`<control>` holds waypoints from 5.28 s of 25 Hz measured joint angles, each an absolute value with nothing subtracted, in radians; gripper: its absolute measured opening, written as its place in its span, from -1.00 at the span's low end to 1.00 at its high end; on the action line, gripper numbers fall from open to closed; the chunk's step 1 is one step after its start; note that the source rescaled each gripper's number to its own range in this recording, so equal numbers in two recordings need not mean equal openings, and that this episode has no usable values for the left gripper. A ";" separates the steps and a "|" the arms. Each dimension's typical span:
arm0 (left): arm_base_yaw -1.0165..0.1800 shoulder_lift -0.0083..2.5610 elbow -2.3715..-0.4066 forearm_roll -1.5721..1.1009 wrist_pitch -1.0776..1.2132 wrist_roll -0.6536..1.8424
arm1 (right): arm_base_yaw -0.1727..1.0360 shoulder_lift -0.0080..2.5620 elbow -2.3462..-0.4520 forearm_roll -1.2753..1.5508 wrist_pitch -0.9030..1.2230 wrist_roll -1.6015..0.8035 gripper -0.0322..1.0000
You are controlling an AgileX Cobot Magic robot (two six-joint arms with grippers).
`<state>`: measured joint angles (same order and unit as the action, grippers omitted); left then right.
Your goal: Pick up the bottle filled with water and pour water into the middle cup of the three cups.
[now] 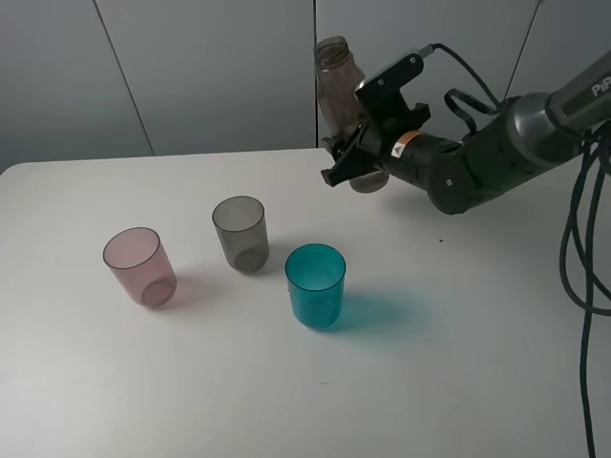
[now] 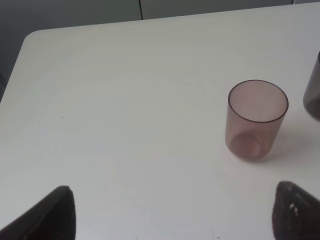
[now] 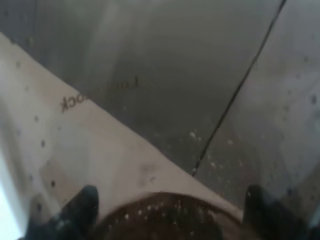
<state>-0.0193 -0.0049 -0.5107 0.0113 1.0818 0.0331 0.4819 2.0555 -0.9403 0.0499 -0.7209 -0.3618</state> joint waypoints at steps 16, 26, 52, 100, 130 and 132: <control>-0.019 -0.005 -0.511 0.011 1.082 0.033 | 0.597 2.055 -0.940 0.245 -0.719 -0.948 -0.94; -0.019 -0.005 -0.511 0.011 1.082 0.033 | 0.597 2.055 -0.940 0.250 -0.719 -1.330 -0.94; -0.019 -0.005 -0.511 0.011 1.082 0.033 | 0.600 2.055 -0.940 0.250 -0.717 -1.591 -0.94; -0.019 -0.005 -0.511 0.011 1.082 0.029 | 0.607 2.055 -0.984 0.222 -0.711 -1.723 -0.94; -0.019 -0.005 -0.511 0.011 1.082 0.029 | 0.607 2.055 -0.998 0.208 -0.713 -1.857 -0.94; -0.019 -0.005 -0.511 0.011 1.082 0.029 | 0.607 2.055 -0.998 0.202 -0.713 -1.859 -0.94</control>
